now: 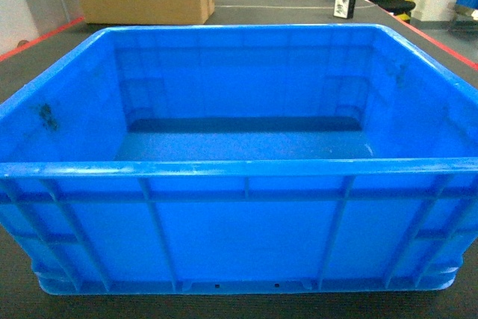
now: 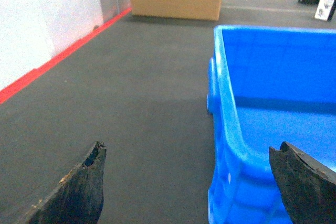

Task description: Place box next to blue box on left shelf

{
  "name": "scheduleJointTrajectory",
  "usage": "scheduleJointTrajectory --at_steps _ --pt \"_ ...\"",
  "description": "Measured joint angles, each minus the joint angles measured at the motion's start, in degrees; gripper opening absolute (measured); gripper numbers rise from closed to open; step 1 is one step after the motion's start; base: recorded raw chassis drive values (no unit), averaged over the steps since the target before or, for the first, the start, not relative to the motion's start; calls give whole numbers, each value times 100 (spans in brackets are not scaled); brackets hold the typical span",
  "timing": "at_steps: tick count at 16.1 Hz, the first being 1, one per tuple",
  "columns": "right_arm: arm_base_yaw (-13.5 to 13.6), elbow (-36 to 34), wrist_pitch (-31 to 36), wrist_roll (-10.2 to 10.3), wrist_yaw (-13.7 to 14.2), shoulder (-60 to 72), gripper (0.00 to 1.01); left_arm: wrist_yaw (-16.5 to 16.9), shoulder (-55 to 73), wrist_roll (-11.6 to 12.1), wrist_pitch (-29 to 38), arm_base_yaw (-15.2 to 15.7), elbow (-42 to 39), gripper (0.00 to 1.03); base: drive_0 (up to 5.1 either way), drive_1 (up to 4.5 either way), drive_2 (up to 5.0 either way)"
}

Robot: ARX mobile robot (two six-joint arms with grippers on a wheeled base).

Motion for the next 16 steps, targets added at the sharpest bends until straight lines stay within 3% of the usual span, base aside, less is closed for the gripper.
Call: scheduleJointTrajectory --at_steps 2,4,8,12,13,16 --pt "-184 588 883 -61 -190 1130 98 -76 962 44 730 -125 522 98 0 0 0" --pt "-369 1534 1156 -111 -713 2559 98 -22 2208 157 1233 -94 1331 98 0 0 0" --pt "-463 3038 299 -61 -1464 4741 98 -4 4201 160 723 127 2712 98 0 0 0" --pt "-245 4402 -155 101 -1740 6008 98 -7 5254 37 216 149 3571 98 0 0 0" --pt "-153 4607 -262 195 -1884 6293 98 -31 5436 -15 138 149 3696 98 0 0 0" --pt "98 4695 -431 319 -1934 6804 98 -83 5757 -26 107 149 3731 98 0 0 0"
